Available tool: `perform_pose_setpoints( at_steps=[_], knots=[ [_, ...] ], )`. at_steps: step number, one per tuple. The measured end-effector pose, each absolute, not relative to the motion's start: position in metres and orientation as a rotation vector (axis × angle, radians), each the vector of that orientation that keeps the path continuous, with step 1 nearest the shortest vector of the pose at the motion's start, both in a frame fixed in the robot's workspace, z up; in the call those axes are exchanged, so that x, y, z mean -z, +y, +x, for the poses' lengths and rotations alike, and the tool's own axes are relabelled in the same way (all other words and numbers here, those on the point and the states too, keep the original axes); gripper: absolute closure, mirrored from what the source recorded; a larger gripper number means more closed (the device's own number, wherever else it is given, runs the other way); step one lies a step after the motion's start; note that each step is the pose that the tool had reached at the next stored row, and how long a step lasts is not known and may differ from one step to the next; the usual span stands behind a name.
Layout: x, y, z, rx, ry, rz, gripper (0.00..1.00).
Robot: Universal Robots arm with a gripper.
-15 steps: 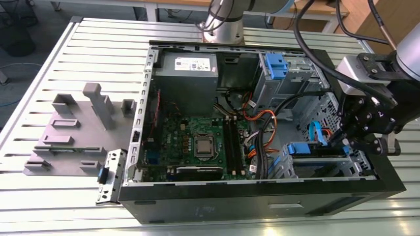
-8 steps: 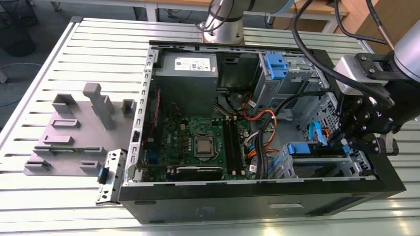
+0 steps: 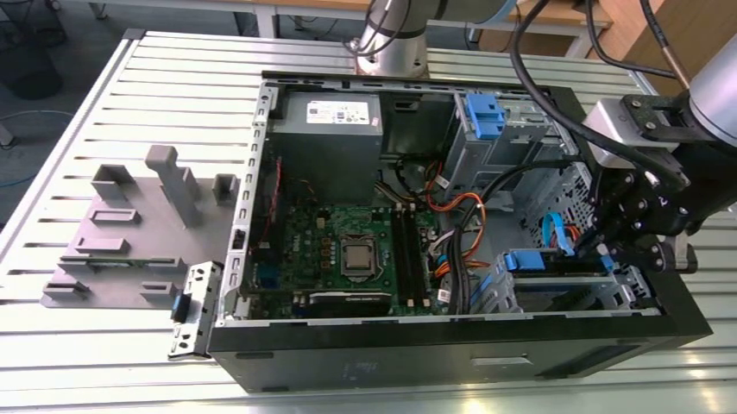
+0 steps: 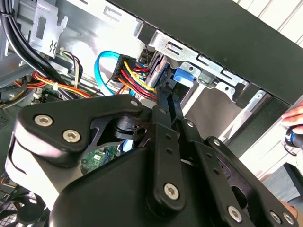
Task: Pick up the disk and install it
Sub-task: 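Insert the second disk wire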
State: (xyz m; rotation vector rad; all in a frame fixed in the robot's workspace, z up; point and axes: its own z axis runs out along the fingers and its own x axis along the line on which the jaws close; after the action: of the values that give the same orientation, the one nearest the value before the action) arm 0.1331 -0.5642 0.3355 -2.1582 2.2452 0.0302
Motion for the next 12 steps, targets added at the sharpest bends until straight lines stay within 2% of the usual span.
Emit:
perform_pose_setpoints(
  at_steps=[12],
  knots=[
    [-0.3335, -0.5642, 0.1327, -0.03, 2.245, -2.158, 0.84]
  ],
)
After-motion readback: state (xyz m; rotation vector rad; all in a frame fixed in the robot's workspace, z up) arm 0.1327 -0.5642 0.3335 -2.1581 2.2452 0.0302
